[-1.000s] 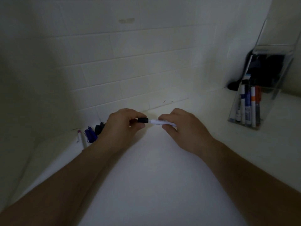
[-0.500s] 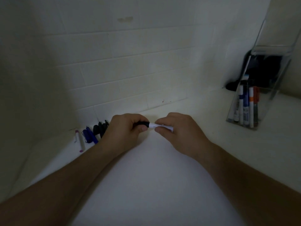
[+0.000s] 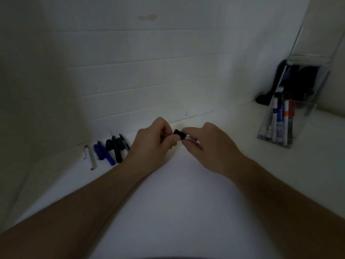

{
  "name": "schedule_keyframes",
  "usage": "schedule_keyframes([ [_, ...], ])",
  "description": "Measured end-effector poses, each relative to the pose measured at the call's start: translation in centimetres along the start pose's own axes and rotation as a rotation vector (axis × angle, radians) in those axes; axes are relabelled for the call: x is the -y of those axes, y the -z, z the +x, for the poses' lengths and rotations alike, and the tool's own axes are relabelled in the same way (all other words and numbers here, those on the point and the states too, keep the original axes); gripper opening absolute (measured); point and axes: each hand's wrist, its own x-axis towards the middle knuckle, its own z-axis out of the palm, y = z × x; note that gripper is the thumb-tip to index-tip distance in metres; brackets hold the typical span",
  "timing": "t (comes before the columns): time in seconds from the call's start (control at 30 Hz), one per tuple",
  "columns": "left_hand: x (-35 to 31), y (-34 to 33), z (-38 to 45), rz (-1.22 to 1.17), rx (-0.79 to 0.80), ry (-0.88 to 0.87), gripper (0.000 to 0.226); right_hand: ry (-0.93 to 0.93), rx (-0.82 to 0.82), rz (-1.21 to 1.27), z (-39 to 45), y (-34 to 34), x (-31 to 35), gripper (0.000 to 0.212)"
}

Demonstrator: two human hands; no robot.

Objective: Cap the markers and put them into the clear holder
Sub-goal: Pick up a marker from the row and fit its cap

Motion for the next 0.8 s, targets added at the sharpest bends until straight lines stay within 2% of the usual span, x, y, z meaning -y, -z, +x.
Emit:
schedule_keyframes([
  [0.07, 0.2, -0.1, 0.0, 0.040, 0.016, -0.067, 0.009, -0.073, -0.043, 0.097, 0.0, 0.4, 0.2, 0.018],
  [0.23, 0.7, -1.1, -0.7, 0.209, 0.183, -0.336, 0.029, -0.335, -0.315, 0.304, 1.1, 4.8, -0.2, 0.008],
  [0.33, 0.7, -1.6, -1.4, 0.239, 0.221, -0.476, 0.037, -0.345, -0.539, 0.316, 1.7, 9.7, -1.4, 0.004],
  [0.43, 0.3, -2.0, -1.9, 0.272, 0.218, -0.591, 0.036, -0.295, -0.638, 0.189, 1.1, 14.4, -3.4, 0.008],
  [0.57, -0.3, -2.2, -2.2, 0.315, 0.211, -0.694, 0.031, -0.340, -0.586, -0.160, -0.4, 18.3, -7.4, 0.019],
  [0.7, -0.3, -2.2, -2.3, 0.320, 0.212, -0.691, 0.029, -0.436, -0.340, -0.305, -2.3, 18.0, -10.5, 0.027],
  [0.8, -0.3, -2.1, -2.2, 0.324, 0.210, -0.681, 0.029, -0.503, -0.253, -0.370, -3.4, 17.0, -11.6, 0.035],
])
